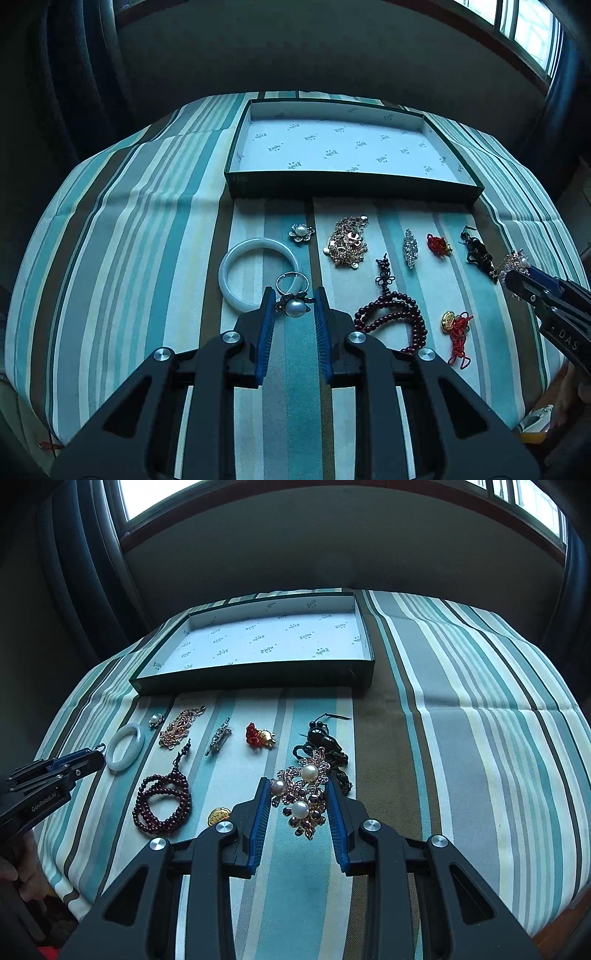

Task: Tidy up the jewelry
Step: 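Carry ring and brooch into the white tray and open both tools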

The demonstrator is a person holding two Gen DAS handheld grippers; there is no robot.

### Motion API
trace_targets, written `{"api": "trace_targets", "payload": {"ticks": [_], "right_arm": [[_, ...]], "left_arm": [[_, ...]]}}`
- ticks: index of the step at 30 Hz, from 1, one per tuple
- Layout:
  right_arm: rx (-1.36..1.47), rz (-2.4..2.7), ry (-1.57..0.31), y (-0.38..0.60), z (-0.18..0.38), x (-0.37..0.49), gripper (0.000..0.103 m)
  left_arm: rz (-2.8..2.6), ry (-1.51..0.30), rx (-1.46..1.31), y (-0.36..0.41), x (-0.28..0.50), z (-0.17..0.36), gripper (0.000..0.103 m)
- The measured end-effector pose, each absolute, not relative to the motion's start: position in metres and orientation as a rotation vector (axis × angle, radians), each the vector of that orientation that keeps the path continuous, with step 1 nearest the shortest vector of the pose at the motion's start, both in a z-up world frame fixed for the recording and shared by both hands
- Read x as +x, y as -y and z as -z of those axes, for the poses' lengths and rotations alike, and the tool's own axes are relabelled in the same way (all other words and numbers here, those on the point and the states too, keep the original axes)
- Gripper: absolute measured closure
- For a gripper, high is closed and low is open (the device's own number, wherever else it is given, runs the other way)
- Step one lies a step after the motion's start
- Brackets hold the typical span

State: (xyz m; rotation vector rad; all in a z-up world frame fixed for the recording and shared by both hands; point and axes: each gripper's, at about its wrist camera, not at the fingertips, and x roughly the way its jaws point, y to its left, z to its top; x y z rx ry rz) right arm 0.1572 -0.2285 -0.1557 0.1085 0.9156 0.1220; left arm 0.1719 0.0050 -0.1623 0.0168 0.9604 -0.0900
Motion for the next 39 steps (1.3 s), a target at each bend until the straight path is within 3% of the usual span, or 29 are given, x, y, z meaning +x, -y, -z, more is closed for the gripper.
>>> {"api": "trace_targets", "payload": {"ticks": [16, 30, 39], "right_arm": [[0.079, -0.160, -0.771, 0.228, 0.111, 0.266, 0.072], [0.049, -0.117, -0.924, 0.239, 0.182, 0.331, 0.072], [0.022, -0.106, -0.942, 0.239, 0.194, 0.335, 0.072]], "left_arm": [[0.120, -0.803, 0.035, 0.035, 0.292, 0.122, 0.082], [0.144, -0.943, 0.070, 0.066, 0.362, 0.200, 0.082], [0.132, -0.949, 0.089, 0.068, 0.367, 0.212, 0.081]]}}
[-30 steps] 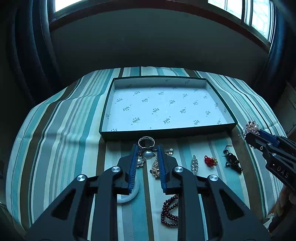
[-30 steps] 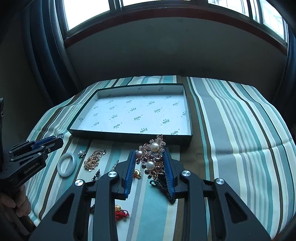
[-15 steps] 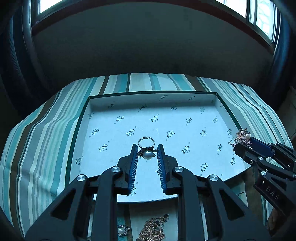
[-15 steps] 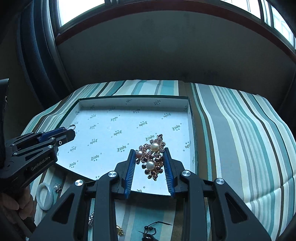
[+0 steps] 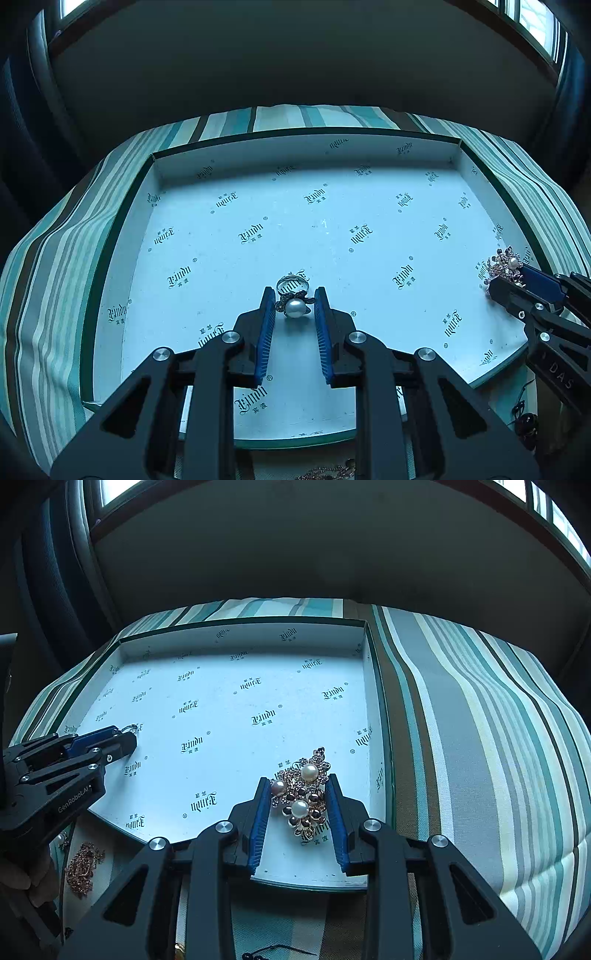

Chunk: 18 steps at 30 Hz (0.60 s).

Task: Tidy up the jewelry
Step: 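Carry ring and brooch into the white tray and open both tools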

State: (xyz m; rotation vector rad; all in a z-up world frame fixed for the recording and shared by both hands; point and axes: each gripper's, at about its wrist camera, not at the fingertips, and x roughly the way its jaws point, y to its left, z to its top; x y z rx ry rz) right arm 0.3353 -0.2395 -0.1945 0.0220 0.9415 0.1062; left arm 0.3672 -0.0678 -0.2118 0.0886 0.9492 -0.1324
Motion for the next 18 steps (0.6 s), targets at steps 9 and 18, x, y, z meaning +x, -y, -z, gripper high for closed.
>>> {"api": "trace_targets", "payload": {"ticks": [9, 18], "right_arm": [[0.016, -0.140, -0.930, 0.230, 0.194, 0.334, 0.049], [0.025, -0.129, -0.888, 0.231, 0.177, 0.326, 0.049]], "left_arm": [[0.137, -0.950, 0.057, 0.065, 0.365, 0.215, 0.047], [0.123, -0.902, 0.073, 0.062, 0.358, 0.199, 0.037]]}}
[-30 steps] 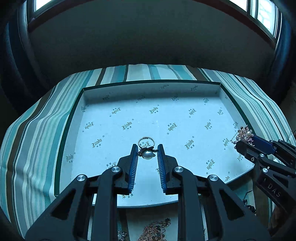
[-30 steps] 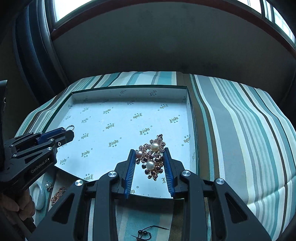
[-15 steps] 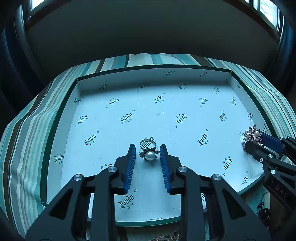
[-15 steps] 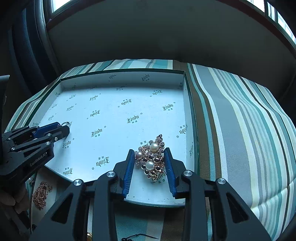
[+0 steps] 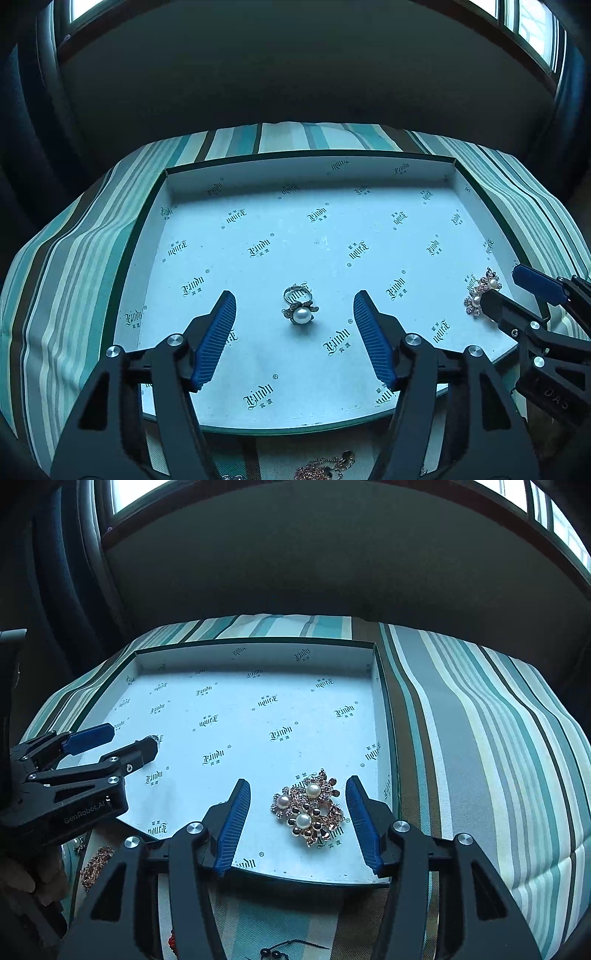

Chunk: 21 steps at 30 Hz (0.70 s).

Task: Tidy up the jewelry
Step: 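Carry ring and brooch into the white tray and open both tools, then move the right tool to the red knotted cord and close it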

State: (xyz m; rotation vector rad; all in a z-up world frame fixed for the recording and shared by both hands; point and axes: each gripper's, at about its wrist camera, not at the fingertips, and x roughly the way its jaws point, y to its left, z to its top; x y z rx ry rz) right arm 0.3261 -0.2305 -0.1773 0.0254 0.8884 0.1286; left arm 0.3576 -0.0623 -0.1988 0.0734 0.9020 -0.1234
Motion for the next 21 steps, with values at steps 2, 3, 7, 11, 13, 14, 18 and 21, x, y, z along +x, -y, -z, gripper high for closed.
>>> {"api": "trace_targets", "payload": {"ticks": [2, 3, 7, 11, 13, 14, 18, 21], "right_arm": [[0.025, -0.130, -0.883, 0.229, 0.172, 0.323, 0.049], [0.021, -0.131, -0.881, 0.228, 0.169, 0.321, 0.049], [0.006, -0.131, -0.875, 0.221, 0.157, 0.306, 0.049], [0.008, -0.136, -0.877, 0.214, 0.149, 0.282, 0.049], [0.009, -0.139, -0.878, 0.211, 0.146, 0.268, 0.049], [0.009, -0.142, -0.880, 0.210, 0.145, 0.260, 0.049], [0.012, -0.153, -0.891, 0.205, 0.143, 0.231, 0.049], [0.008, -0.166, -0.909, 0.201, 0.144, 0.210, 0.049]], "left_arm": [[0.119, -0.895, 0.076, 0.061, 0.353, 0.193, 0.037], [0.118, -0.890, 0.083, 0.060, 0.349, 0.190, 0.037], [0.116, -0.863, 0.115, 0.058, 0.327, 0.178, 0.037], [0.117, -0.862, 0.109, 0.051, 0.300, 0.170, 0.037], [0.113, -0.866, 0.099, 0.046, 0.286, 0.168, 0.037], [0.110, -0.869, 0.094, 0.044, 0.279, 0.167, 0.037], [0.106, -0.885, 0.089, 0.036, 0.251, 0.167, 0.037], [0.101, -0.896, 0.089, 0.030, 0.231, 0.167, 0.037]]}}
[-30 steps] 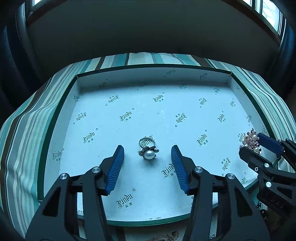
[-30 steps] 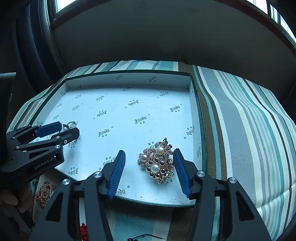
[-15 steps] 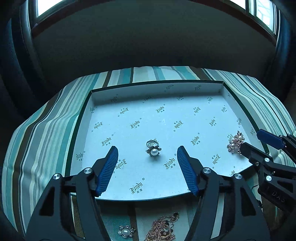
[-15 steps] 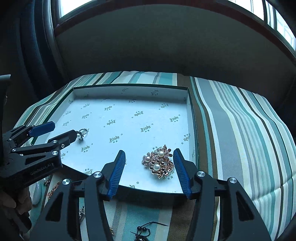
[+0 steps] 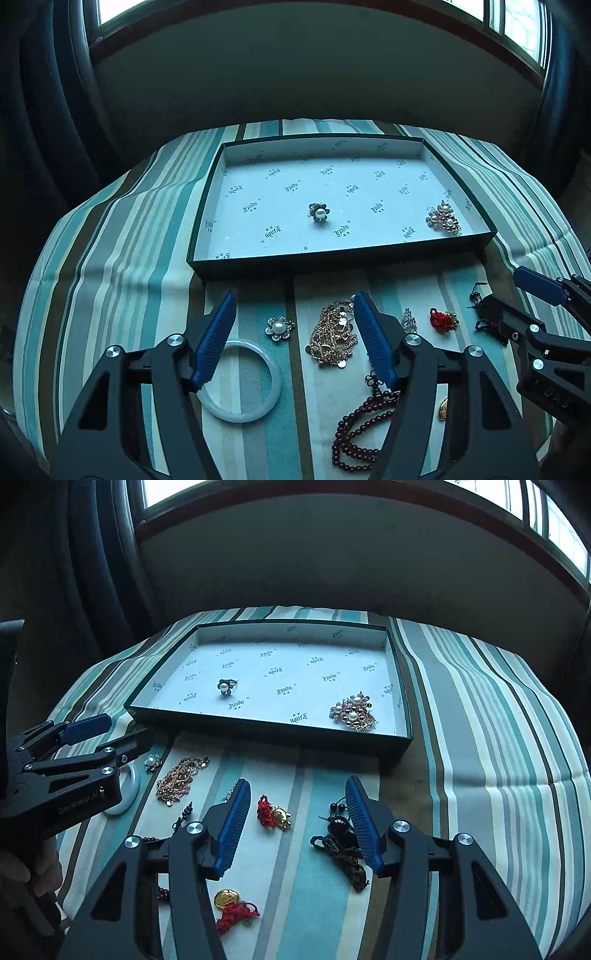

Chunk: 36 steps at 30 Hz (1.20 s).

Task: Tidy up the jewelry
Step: 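Move the right tool to the red knotted cord and close it, then close the left tool on the dark red bead bracelet while the right tool holds the cord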

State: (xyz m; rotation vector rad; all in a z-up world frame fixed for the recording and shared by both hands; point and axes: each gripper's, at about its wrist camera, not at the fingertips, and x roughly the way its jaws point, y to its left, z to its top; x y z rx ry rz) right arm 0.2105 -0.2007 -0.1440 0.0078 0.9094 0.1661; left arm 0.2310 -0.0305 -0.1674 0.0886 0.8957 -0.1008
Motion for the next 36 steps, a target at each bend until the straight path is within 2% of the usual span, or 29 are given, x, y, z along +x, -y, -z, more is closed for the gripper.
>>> {"api": "trace_targets", "payload": {"ticks": [11, 25, 27, 29, 32, 36], "right_arm": [[-0.026, -0.212, -0.982, 0.187, 0.160, 0.150, 0.050], [-0.105, -0.242, -1.060, 0.166, 0.184, 0.143, 0.056], [-0.107, -0.247, -1.065, 0.165, 0.186, 0.143, 0.060], [-0.101, -0.256, -1.078, 0.164, 0.188, 0.144, 0.073], [-0.091, -0.269, -1.091, 0.165, 0.191, 0.144, 0.083], [-0.090, -0.272, -1.087, 0.165, 0.190, 0.143, 0.092]], "left_arm": [[0.059, -0.937, 0.104, 0.015, 0.169, 0.176, 0.037], [0.000, -0.965, 0.103, -0.002, 0.147, 0.186, 0.037], [0.001, -0.967, 0.102, -0.002, 0.148, 0.187, 0.037], [0.002, -0.969, 0.103, -0.001, 0.148, 0.188, 0.037], [0.002, -0.973, 0.106, 0.000, 0.148, 0.189, 0.037], [0.011, -0.975, 0.113, 0.005, 0.149, 0.190, 0.037]]}}
